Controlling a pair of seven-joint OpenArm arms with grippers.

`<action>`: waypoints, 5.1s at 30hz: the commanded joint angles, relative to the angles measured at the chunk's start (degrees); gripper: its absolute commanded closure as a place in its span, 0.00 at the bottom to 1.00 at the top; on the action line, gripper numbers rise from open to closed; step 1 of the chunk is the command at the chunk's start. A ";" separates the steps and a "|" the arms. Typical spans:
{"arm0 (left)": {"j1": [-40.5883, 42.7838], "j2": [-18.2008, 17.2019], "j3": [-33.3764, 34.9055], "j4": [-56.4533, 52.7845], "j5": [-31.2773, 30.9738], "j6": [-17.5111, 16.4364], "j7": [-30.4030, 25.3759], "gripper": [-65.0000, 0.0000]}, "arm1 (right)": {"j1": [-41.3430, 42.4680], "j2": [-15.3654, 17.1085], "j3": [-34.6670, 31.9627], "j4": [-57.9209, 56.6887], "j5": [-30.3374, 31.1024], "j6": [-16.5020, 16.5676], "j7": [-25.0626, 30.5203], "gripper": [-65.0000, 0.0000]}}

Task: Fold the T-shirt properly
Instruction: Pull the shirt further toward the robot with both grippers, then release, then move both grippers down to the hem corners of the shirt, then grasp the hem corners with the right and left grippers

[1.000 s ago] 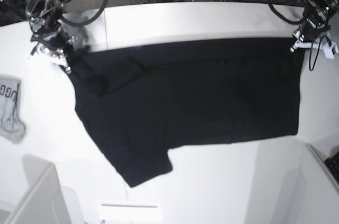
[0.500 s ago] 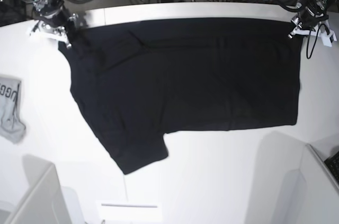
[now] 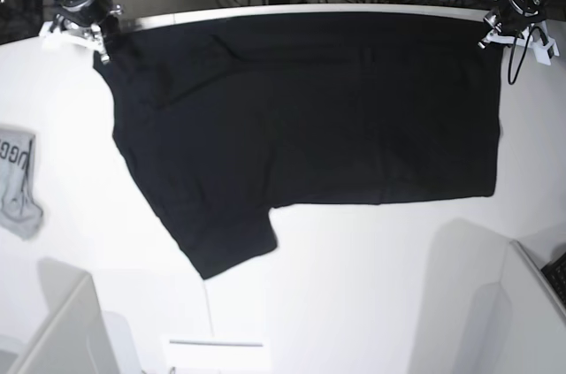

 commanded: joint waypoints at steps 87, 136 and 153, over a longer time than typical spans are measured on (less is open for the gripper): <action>-37.47 -29.63 35.24 -30.94 16.33 0.25 -25.02 0.26 | 69.15 20.74 -54.65 -70.77 -17.25 18.46 20.76 0.34; -44.24 -22.86 42.89 -52.48 16.77 -1.78 -30.03 0.26 | 66.16 17.49 -57.20 -71.56 -17.25 18.38 20.59 1.00; -43.54 -21.45 43.41 -52.30 16.33 -1.78 -29.68 1.00 | 65.98 17.76 -56.84 -70.94 -16.99 17.94 20.76 1.00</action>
